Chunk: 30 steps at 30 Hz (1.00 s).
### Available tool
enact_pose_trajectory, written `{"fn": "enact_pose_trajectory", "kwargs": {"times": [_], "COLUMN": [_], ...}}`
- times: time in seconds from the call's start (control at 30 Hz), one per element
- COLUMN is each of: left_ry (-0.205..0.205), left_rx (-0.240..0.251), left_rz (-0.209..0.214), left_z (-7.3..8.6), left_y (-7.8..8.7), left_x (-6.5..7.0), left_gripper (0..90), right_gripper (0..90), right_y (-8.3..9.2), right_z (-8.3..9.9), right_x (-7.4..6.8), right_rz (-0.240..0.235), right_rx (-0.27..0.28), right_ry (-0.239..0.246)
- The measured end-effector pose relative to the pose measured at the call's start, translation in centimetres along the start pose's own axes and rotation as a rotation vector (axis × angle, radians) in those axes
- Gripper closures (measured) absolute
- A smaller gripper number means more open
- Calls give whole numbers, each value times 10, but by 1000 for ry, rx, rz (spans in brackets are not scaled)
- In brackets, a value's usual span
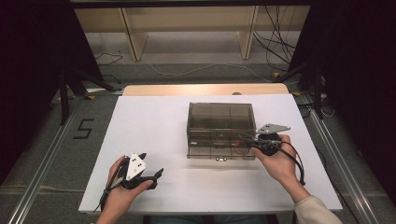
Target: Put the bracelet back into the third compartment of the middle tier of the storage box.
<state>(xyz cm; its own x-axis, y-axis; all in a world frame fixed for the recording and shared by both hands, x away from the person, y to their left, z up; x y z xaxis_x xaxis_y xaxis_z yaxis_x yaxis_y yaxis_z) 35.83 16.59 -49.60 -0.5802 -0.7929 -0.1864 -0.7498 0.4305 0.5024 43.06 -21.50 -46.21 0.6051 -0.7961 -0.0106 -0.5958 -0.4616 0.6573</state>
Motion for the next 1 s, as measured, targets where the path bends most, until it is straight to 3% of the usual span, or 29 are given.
{"fn": "enact_pose_trajectory", "kwargs": {"times": [1.0], "left_ry": [-1], "left_rx": [1], "left_rz": [1], "left_z": [0], "left_y": [0], "left_x": [0], "left_gripper": [187], "right_gripper": [900], "right_y": [-8], "right_z": [7], "right_x": [1], "right_rz": [1], "right_rx": [-40], "right_ry": [11]}}
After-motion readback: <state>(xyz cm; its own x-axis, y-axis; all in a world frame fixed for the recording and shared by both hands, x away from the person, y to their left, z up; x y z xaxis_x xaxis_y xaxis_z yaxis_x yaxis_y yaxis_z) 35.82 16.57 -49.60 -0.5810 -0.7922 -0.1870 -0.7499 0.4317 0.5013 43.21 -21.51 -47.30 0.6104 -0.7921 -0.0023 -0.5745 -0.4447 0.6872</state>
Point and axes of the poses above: each handheld gripper's, and its own axes: y roughly backward along the jaws, z roughly out of its underside, x roughly to its right, the point moved 5 cm from there along -y, roughly forward along the jaws, and after that the axes turned 1 degree about -z, right-handed, at the moved point
